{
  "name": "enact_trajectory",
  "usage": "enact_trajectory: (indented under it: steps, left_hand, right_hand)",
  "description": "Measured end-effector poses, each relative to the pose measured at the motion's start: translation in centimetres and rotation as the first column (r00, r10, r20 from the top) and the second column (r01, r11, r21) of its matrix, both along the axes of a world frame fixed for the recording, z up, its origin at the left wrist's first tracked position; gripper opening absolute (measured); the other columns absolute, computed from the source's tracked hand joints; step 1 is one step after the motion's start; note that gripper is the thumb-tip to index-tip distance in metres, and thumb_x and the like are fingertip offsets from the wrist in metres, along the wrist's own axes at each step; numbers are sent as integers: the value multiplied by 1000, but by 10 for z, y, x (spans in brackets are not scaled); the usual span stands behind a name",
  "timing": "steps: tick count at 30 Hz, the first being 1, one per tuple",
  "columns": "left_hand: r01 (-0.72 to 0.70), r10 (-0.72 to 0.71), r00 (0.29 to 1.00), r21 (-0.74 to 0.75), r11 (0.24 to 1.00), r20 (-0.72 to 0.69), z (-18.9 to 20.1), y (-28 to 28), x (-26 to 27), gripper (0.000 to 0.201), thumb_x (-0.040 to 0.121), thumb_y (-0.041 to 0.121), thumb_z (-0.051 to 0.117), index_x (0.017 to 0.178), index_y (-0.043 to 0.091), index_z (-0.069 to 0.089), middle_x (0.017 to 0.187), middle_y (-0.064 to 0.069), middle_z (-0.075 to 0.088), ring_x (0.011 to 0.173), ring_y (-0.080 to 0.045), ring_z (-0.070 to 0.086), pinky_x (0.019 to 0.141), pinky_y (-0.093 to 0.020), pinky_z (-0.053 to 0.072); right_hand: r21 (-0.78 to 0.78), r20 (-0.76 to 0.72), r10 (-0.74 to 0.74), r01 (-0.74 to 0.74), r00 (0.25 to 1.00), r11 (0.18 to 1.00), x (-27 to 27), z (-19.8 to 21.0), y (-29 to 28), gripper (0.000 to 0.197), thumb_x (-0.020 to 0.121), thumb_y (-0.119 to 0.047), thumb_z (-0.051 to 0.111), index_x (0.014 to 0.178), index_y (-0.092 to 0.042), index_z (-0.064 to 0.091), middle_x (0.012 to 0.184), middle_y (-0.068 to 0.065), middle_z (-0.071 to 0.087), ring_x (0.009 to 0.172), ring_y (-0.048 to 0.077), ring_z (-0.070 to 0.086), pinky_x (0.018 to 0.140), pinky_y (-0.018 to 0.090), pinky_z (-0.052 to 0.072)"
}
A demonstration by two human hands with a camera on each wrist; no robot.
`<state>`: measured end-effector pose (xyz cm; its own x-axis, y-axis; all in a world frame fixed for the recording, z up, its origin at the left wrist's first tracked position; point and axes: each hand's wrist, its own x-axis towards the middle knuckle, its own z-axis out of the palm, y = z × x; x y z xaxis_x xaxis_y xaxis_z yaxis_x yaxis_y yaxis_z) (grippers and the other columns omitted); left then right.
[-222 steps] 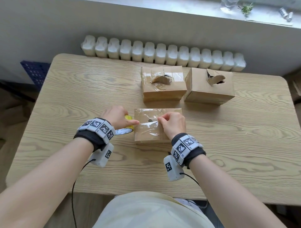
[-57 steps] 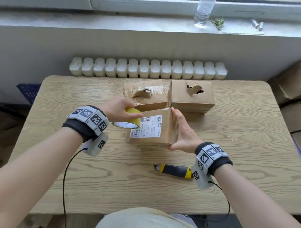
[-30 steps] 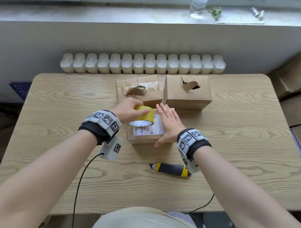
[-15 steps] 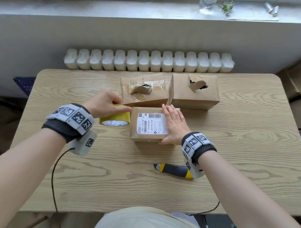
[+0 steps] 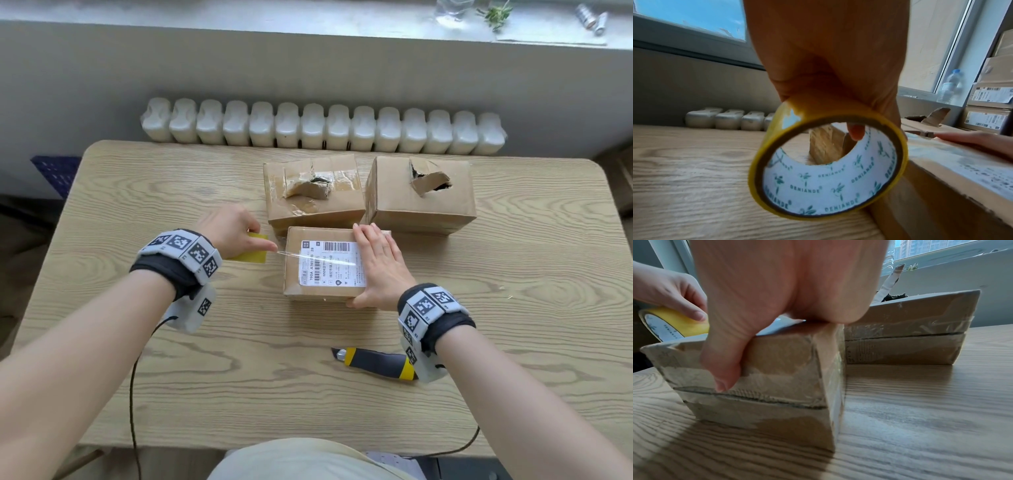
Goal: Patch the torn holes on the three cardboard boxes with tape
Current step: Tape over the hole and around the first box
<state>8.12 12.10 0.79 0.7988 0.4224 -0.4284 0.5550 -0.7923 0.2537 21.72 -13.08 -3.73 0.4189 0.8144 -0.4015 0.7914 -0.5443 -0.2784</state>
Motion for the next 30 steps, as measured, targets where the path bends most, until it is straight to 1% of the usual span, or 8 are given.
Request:
enact_trajectory:
  steps: [6,13,17,20,24,26,28,30]
  left_hand:
    - [15,-16,999,-5,1000,-35,-15,0,4,56,70,64,66,53,13,52,58,-2,49,61,-17,48,51,-28,34]
    - [23,-23,999,0,1000,-39,-29,2,5,49,70,66,65,52,22,53,61,1,53,67,-19,54,56,-27,42]
    - [21,-21,1000,-22,1000,5,-33,-2,4,48,71,63,67,55,19,59,59,0,55,65,-20,55,54,-27,39]
    - [16,-16,1000,-23,1000,21,-35,-4,1,47,71,64,66,61,17,64,60,2,55,65,-19,55,56,-29,43]
    - [6,-5,1000,-32,999,30,-37,-7,-10,54,73,63,64,53,15,54,54,2,50,58,-19,49,58,-32,44]
    - [-40,47,998,-174,984,36,-34,-3,-18,57,74,60,66,51,12,45,50,2,41,51,-17,40,53,-31,36]
    - [-100,125,991,-399,911,36,-23,4,-26,56,74,55,67,51,13,39,50,3,32,47,-11,31,48,-25,27]
    - [-107,151,988,-512,852,44,-4,11,-35,54,71,57,65,54,11,44,51,2,32,46,-9,30,47,-21,24]
  right_hand:
    - [-10,7,0,0,1000,1000,-1,1,2,134,62,-47,81,147,-18,-18,157,3,-11,144,18,-18,113,33,-18]
    - [-143,99,31,-16,995,990,-19,20,29,143,57,-60,79,145,-16,-25,155,13,-23,142,29,-24,111,42,-18]
    - [-82,90,162,-155,983,984,-46,21,66,138,58,-69,73,149,-15,-16,158,12,-11,146,26,-11,117,43,-9]
    - [-114,101,198,-186,975,976,-60,17,83,137,59,-65,76,149,-12,-12,157,18,-5,146,30,-6,118,45,-4]
    - [-106,111,204,-193,973,975,-69,20,90,126,66,-48,78,150,-12,-9,155,23,1,145,34,0,118,47,1]
    - [-73,111,210,-202,971,977,-71,29,89,128,60,-46,81,150,-14,-5,153,23,6,144,35,5,118,47,6]
    - [-12,101,210,-210,972,978,-72,40,84,131,54,-46,83,150,-16,-1,150,23,9,141,36,8,118,47,11]
    - [71,62,208,-212,976,975,-74,55,79,130,52,-44,83,150,-18,2,149,22,11,140,36,9,117,46,12]
